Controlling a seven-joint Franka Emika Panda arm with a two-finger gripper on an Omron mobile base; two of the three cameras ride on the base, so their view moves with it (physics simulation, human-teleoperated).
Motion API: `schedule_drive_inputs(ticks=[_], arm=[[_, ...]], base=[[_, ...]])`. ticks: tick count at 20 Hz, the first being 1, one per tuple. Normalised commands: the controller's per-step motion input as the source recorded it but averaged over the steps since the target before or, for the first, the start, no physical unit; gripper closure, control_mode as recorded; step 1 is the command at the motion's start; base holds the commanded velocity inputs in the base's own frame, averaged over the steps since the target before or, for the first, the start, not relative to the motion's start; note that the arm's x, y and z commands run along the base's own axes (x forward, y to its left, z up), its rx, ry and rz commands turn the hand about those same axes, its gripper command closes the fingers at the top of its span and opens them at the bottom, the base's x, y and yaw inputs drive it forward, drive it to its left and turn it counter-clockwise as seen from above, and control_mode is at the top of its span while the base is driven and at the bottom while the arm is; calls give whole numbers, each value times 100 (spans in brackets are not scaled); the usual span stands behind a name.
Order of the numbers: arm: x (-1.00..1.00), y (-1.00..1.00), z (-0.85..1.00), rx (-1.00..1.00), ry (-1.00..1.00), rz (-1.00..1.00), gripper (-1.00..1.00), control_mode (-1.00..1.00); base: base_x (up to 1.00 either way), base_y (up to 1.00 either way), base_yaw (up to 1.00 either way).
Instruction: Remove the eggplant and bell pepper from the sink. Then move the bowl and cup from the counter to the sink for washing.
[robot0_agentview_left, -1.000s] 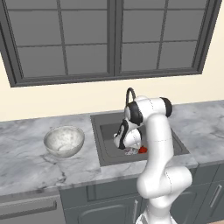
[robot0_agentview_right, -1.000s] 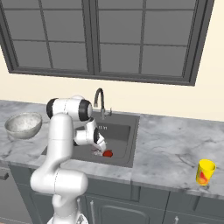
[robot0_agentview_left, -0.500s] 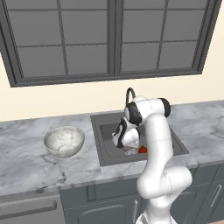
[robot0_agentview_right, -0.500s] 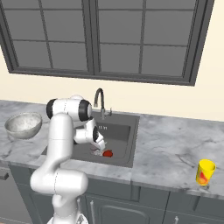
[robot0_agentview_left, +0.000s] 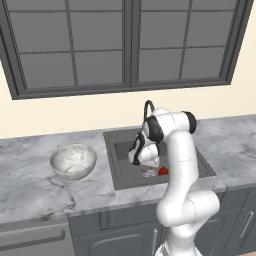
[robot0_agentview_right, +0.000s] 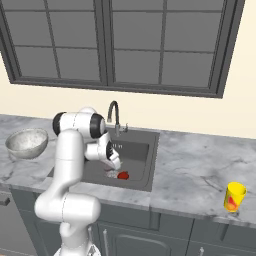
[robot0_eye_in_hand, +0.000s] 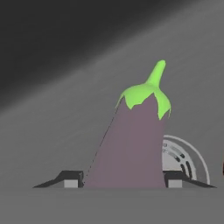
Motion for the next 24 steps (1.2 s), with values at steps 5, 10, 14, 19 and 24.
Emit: schedule_drive_inputs(ticks=[5, 10, 14, 19, 24], arm=[[-18, 0, 30, 0, 0, 0, 100, -100], [-23, 1, 28, 0, -1, 0, 100, -100], [-21, 4, 31, 0, -2, 0, 100, -100], [-18, 3, 35, 0, 0, 0, 100, -100], [-24, 3, 33, 0, -2, 0, 100, -100]], base=[[0, 0, 0], [0, 0, 0], [0, 0, 0], [0, 0, 0], [0, 0, 0]])
